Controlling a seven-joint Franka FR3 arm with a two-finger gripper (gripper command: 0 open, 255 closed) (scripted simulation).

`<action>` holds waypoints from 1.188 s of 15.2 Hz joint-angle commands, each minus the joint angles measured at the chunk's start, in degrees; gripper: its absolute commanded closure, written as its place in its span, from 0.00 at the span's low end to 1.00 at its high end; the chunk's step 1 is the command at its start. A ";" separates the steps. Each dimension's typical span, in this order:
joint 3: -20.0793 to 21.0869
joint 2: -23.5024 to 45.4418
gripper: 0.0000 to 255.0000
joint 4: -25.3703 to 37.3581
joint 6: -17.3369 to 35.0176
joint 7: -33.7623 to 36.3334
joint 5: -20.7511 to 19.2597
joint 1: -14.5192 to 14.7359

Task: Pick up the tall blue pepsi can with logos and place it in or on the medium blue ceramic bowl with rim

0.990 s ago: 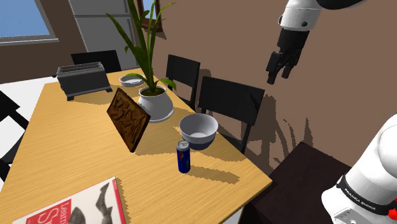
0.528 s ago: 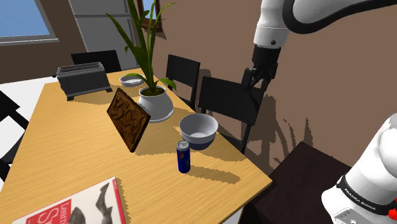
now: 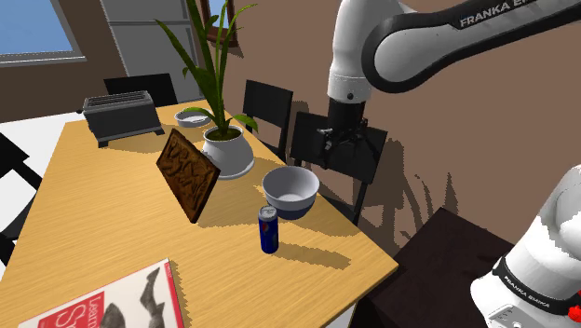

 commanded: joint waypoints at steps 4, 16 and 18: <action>4.41 10.00 0.00 4.88 4.48 7.56 -2.92 0.95; 6.95 35.06 0.00 22.71 8.11 23.80 -15.51 7.52; 6.72 35.87 0.00 22.17 9.38 24.13 -16.02 7.68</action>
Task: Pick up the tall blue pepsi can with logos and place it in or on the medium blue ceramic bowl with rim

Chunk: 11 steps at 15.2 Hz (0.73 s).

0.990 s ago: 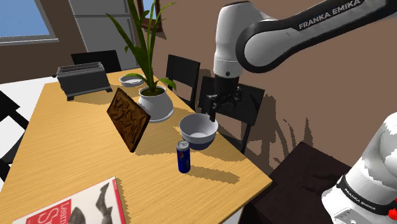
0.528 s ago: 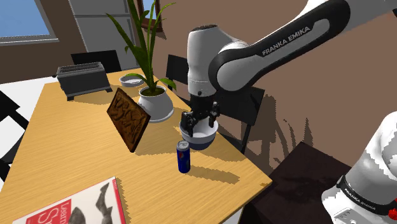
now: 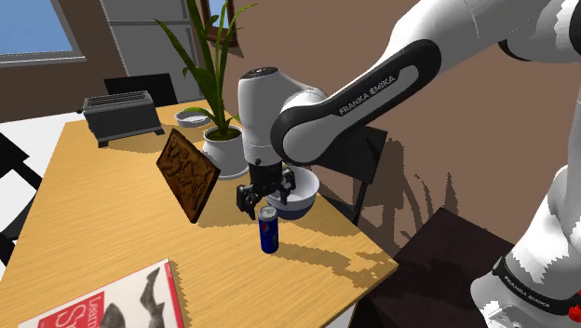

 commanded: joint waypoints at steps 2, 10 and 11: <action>-0.36 1.43 0.00 -0.56 1.85 0.66 -0.87 0.34; -0.84 3.05 0.00 -1.30 4.05 1.31 -1.88 0.69; -0.84 3.05 0.00 -1.30 4.05 1.31 -1.88 0.69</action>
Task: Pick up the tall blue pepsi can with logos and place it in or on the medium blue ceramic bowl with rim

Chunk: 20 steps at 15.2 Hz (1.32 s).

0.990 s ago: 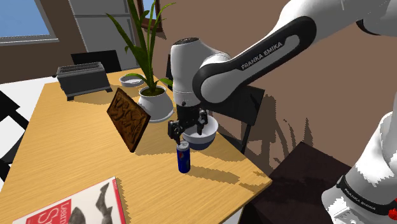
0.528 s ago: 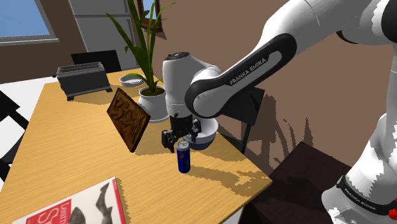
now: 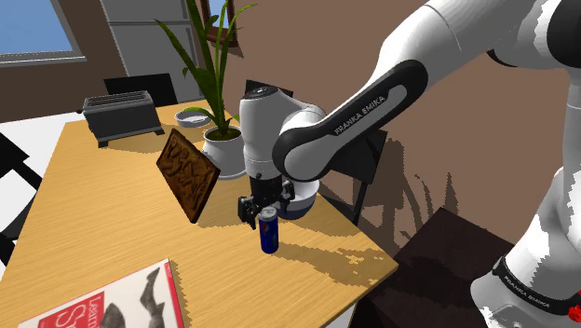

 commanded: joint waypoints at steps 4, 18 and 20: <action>0.00 0.00 1.00 -0.01 0.01 0.00 0.00 0.00; 0.78 -2.66 1.00 1.30 -3.68 -1.08 1.65 -0.58; 0.99 -3.47 1.00 1.84 -4.95 -1.42 2.16 -0.74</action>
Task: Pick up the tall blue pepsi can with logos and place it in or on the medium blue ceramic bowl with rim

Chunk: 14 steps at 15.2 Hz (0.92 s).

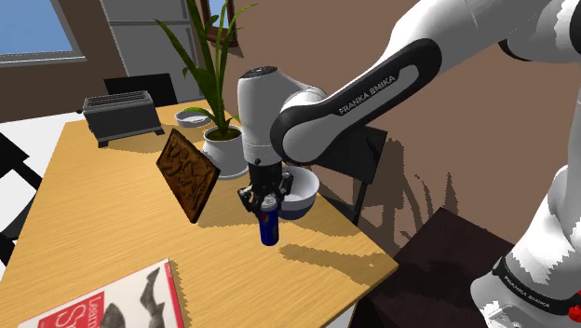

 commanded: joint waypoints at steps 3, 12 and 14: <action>0.39 -1.53 1.00 1.34 -2.69 -0.70 0.98 -0.30; 1.00 -4.43 1.00 4.80 -8.71 -1.91 2.79 -0.75; 1.10 -4.96 1.00 5.71 -10.08 -2.13 3.11 -0.81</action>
